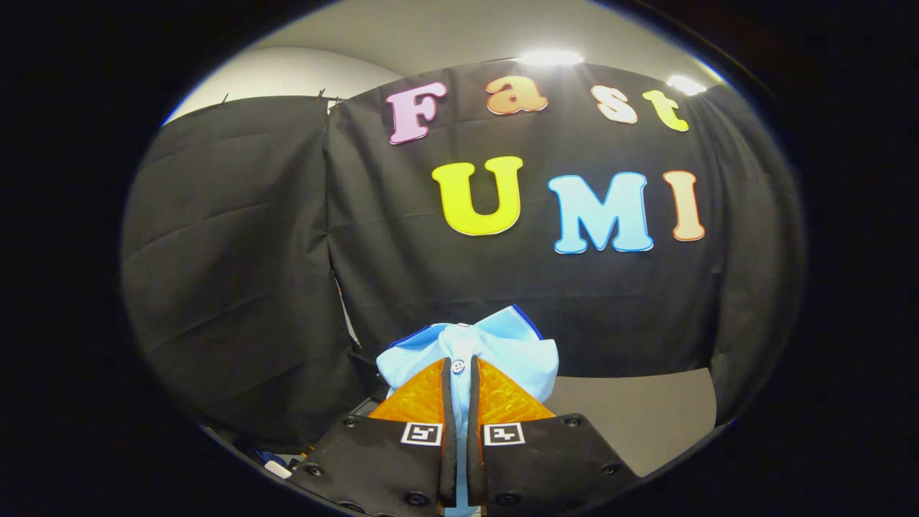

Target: Put the clothes into the washing machine and then close the washing machine lid.

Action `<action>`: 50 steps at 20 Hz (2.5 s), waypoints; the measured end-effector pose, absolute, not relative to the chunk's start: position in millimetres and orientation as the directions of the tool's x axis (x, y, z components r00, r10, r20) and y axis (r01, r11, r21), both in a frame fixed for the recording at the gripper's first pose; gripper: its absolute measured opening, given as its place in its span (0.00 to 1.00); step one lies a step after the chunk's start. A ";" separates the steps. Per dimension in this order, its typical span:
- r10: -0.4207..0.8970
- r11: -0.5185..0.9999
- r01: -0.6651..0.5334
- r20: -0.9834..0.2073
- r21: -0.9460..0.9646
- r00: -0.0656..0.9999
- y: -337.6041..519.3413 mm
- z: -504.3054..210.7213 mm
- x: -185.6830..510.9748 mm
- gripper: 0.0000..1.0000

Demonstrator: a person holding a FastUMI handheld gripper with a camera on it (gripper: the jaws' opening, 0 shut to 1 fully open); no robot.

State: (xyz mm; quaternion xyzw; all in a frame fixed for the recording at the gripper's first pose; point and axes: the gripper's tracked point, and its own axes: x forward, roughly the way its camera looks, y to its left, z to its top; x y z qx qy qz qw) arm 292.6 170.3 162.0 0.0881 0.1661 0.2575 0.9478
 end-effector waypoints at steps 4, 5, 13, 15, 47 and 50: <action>0.580 0.812 -0.521 -0.265 0.261 0.771 222.4 164.7 284.4 0.07; 0.595 0.802 -0.536 -0.267 0.264 0.759 235.8 163.3 282.0 0.07; 0.686 0.726 -0.614 -0.277 0.309 0.673 319.5 149.0 264.6 0.07; 0.703 0.710 -0.624 -0.269 0.326 0.658 335.1 148.3 262.0 0.07; 0.710 0.702 -0.620 -0.407 0.351 0.574 413.7 17.2 276.0 0.07; 0.708 0.704 -0.620 -0.414 0.346 0.572 416.0 0.9 281.4 0.07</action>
